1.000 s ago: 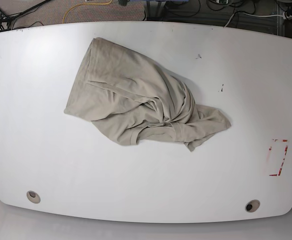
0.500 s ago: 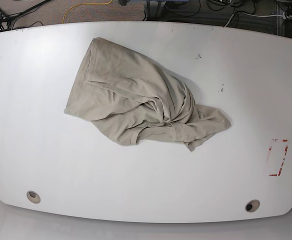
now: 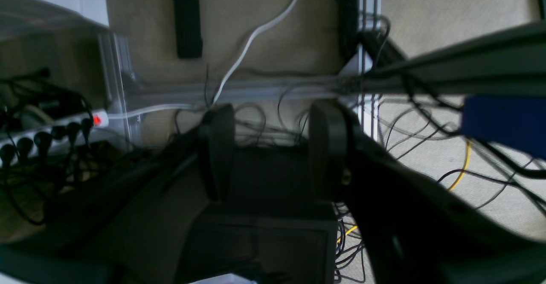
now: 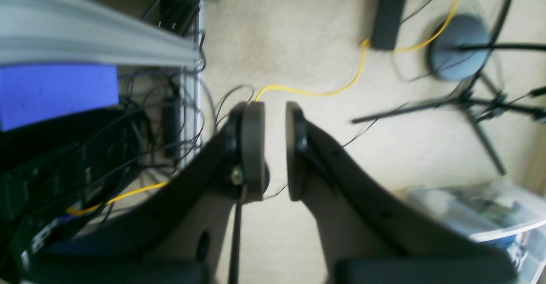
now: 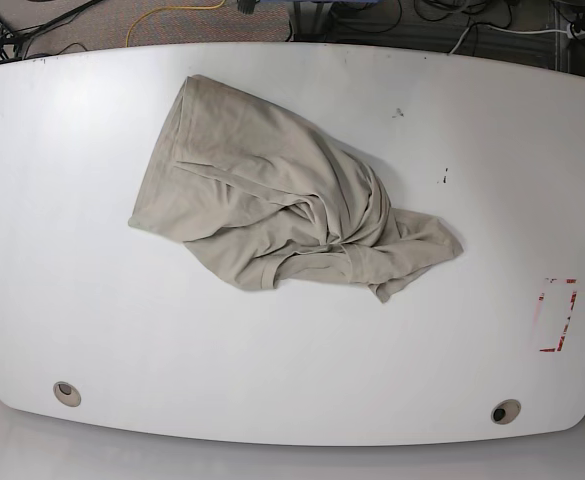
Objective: Fold the T-shirt properly
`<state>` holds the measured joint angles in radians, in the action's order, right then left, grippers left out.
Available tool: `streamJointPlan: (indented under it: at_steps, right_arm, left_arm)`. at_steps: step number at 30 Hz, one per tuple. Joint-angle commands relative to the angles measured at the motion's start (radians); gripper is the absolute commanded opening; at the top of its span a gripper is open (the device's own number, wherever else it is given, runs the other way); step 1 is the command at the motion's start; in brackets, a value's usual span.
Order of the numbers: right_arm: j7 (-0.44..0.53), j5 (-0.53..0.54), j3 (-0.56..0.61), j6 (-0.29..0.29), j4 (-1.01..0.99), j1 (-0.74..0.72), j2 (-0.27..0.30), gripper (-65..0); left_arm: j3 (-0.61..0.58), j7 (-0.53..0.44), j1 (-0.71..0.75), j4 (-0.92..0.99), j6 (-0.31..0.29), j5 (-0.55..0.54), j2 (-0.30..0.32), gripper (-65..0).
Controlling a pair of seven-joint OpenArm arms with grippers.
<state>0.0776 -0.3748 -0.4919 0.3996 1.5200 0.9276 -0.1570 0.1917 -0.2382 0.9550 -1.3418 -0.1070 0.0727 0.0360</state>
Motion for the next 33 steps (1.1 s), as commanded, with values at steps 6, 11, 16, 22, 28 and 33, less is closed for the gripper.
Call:
streamJointPlan:
  at_steps: [6,11,16,22,28,33]
  right_arm:
    - [0.013,0.040,-0.003,0.006,0.081,0.076,0.000,-57.3]
    - [0.014,0.050,-0.002,0.005,0.114,0.098,0.000,-57.2]
    - [0.017,0.053,-0.003,0.004,0.138,0.118,0.000,-57.3]
    - [0.016,0.059,-0.003,0.004,0.163,0.135,0.000,-57.4]
    - [0.014,0.069,0.006,0.005,0.232,0.166,0.000,-57.9]
    - [0.013,0.070,0.006,0.007,0.260,0.174,0.000,-57.9]
  left_arm:
    - [0.005,-0.026,0.072,-0.102,0.001,0.017,-0.006,-37.5]
    - [0.006,-0.032,0.097,-0.145,0.001,0.018,-0.007,-36.7]
    - [0.006,-0.053,0.117,-0.176,-0.001,0.009,-0.010,-34.0]
    - [0.007,-0.078,0.137,-0.214,-0.002,0.001,-0.013,-30.3]
    - [0.008,-0.105,0.177,-0.305,-0.003,-0.003,-0.008,-31.9]
    - [0.009,-0.098,0.183,-0.326,-0.001,-0.011,-0.005,-33.4]
